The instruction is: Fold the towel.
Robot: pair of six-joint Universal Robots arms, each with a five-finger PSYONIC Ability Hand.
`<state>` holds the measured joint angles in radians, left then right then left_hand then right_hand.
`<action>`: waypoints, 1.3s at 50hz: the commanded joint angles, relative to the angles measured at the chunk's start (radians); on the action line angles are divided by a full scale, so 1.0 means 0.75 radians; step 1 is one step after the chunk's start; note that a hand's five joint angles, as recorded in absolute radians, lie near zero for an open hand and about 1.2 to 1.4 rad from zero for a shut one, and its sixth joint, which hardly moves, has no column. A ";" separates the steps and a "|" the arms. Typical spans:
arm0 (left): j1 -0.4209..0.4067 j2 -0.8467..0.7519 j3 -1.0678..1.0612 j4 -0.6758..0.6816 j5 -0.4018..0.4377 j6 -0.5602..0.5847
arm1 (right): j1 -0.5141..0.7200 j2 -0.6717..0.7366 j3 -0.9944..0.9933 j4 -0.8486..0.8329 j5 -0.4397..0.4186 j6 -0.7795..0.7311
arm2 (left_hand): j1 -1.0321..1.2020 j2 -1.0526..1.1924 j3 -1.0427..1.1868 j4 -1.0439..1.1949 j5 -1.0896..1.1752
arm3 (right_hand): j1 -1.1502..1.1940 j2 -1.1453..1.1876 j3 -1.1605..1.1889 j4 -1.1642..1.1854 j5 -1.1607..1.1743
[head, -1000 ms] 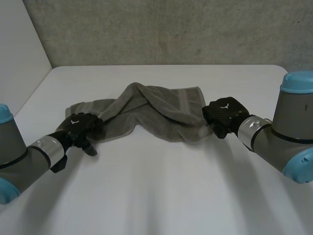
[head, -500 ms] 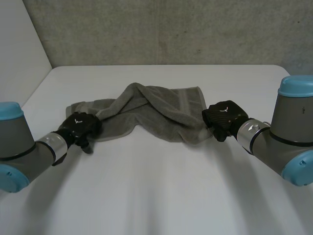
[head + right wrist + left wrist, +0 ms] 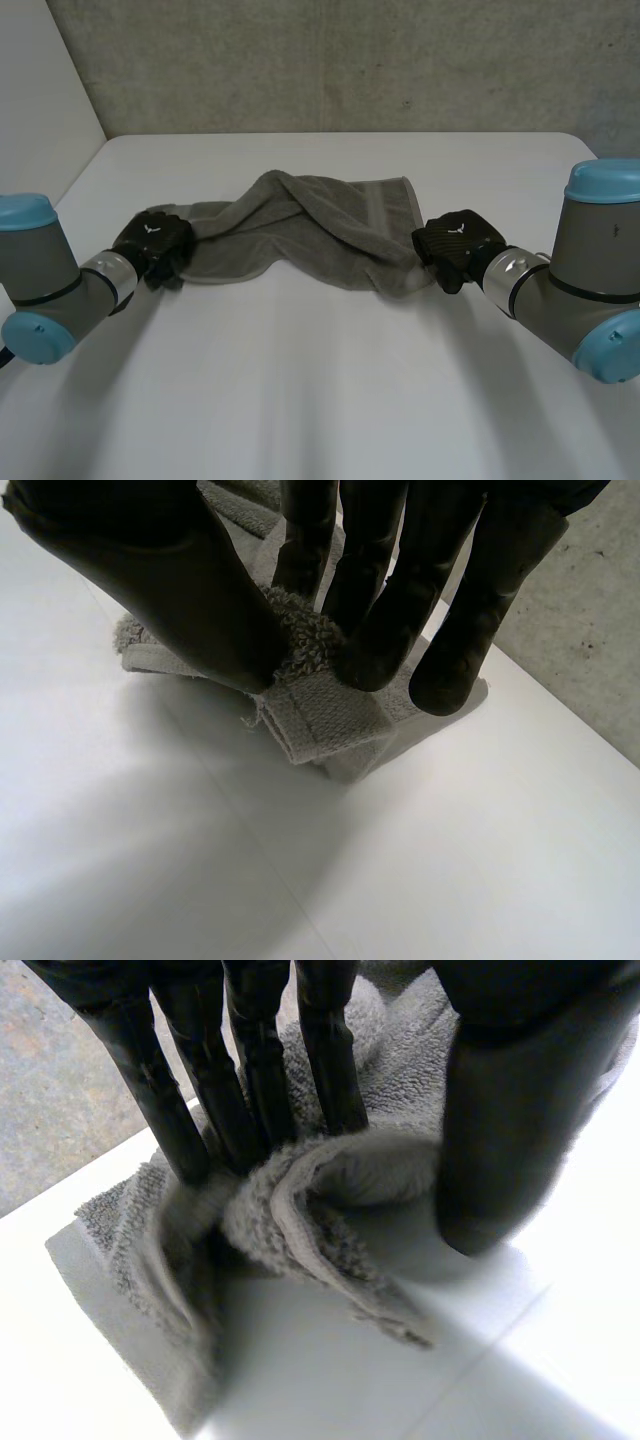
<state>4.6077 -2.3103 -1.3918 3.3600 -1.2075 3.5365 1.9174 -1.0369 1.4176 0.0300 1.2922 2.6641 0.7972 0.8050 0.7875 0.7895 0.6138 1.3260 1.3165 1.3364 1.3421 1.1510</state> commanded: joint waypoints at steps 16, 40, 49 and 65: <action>-0.002 0.343 -0.016 -0.044 -0.106 -0.011 | -0.090 -0.166 -0.070 0.011 0.016 0.027 | 0.799 0.788 0.812 0.809 0.811 | 0.094 0.106 0.080 0.072 0.094; 0.019 0.806 0.088 -0.152 -0.022 -0.457 | -0.307 -0.644 -0.499 0.381 -0.183 0.221 | 0.799 0.788 0.812 0.809 0.811 | 0.094 0.106 0.080 0.072 0.094; 0.007 0.471 0.281 -0.162 -0.012 -0.447 | -0.219 -0.267 -0.795 0.391 -0.105 0.197 | 0.799 0.788 0.812 0.809 0.811 | 0.094 0.106 0.080 0.072 0.094; -0.081 0.137 1.121 -0.132 -0.171 -0.506 | -0.051 0.337 -1.765 0.267 0.257 0.084 | 0.799 0.788 0.812 0.809 0.811 | 0.094 0.106 0.080 0.072 0.094</action>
<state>4.5810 -2.1887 -0.7243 3.2487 -1.2827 3.1866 1.8482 -0.8667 0.3115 0.2895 1.4241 2.7185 1.2923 1.3465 1.3394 1.3634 1.1393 1.3265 1.3182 1.3366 1.3424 1.1511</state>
